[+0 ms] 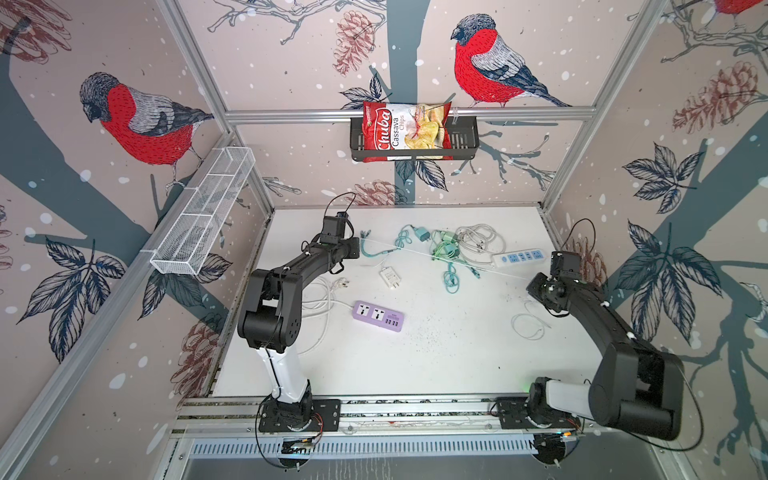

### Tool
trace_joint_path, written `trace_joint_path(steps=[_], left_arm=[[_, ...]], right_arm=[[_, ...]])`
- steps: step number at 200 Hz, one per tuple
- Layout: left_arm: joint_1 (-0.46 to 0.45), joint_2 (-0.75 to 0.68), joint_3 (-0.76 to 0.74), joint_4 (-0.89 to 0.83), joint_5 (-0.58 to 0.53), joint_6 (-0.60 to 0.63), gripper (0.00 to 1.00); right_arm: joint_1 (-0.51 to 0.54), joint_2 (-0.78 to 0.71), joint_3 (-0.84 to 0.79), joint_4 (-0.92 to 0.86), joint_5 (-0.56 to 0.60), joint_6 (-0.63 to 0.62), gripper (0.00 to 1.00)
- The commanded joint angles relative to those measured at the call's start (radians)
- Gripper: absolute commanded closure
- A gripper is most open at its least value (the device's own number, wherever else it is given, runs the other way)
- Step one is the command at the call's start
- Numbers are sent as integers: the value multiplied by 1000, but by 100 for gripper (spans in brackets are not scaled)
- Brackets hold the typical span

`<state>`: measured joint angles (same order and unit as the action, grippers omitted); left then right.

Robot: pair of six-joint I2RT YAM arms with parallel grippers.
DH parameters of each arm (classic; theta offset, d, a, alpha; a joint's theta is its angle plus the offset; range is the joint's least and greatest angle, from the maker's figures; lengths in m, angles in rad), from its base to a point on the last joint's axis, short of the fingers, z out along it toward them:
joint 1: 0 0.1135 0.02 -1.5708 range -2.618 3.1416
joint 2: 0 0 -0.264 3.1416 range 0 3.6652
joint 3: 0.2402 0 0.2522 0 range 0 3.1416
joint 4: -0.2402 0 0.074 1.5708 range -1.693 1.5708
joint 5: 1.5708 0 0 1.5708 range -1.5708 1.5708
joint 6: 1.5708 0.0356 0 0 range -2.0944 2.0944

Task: Insert the plug
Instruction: 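Draw the left gripper back along the cable while the right gripper lifts the charger, then move the left gripper to the purple strip while the right gripper carries the charger over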

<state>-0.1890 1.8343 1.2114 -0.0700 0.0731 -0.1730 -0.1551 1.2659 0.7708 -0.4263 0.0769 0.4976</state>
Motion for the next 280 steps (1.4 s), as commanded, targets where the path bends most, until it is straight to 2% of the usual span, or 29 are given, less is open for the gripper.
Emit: trace_joint_path(steps=[1, 32, 70, 95, 116, 130, 140, 152, 168, 185, 198, 229, 243, 280], left_arm=[[19, -9, -1, -12, -59, -14, 100], [29, -16, -6, -10, -81, -34, 100], [32, -9, -23, 22, -32, -29, 100], [33, 4, -11, 8, -75, -38, 100], [47, 5, -3, -9, -92, -62, 100], [58, 3, -11, 0, -88, -85, 100], [59, 4, -10, 0, -75, -79, 100], [57, -7, -27, 32, -34, -86, 89], [57, -33, -45, 55, -17, -109, 77], [58, -53, -45, 52, 4, -112, 51], [51, -79, -50, 65, 39, -102, 48], [1, -170, -96, 117, 60, -77, 44], [-17, -199, -120, 151, 102, -57, 42], [-26, -203, -107, 83, 67, -52, 40]], right_arm=[[-22, -38, -5, 22, 151, 22, 82], [-29, 19, 17, 22, 108, 11, 82], [14, 36, 14, 53, 46, -1, 82], [28, 46, 16, 45, 61, 6, 82], [19, 66, 21, 33, 159, 15, 82], [23, 60, 14, 62, 139, 9, 82], [43, 56, 12, 91, 82, -9, 83], [77, 60, 20, 117, -3, -29, 83], [149, 84, 48, 113, -39, -45, 83], [222, 151, 105, 67, -156, -83, 83], [293, 179, 127, 60, -184, -92, 83], [432, 242, 188, 34, -151, -78, 83], [469, 264, 209, 32, -137, -67, 83], [526, 267, 255, 15, -133, -59, 83]])
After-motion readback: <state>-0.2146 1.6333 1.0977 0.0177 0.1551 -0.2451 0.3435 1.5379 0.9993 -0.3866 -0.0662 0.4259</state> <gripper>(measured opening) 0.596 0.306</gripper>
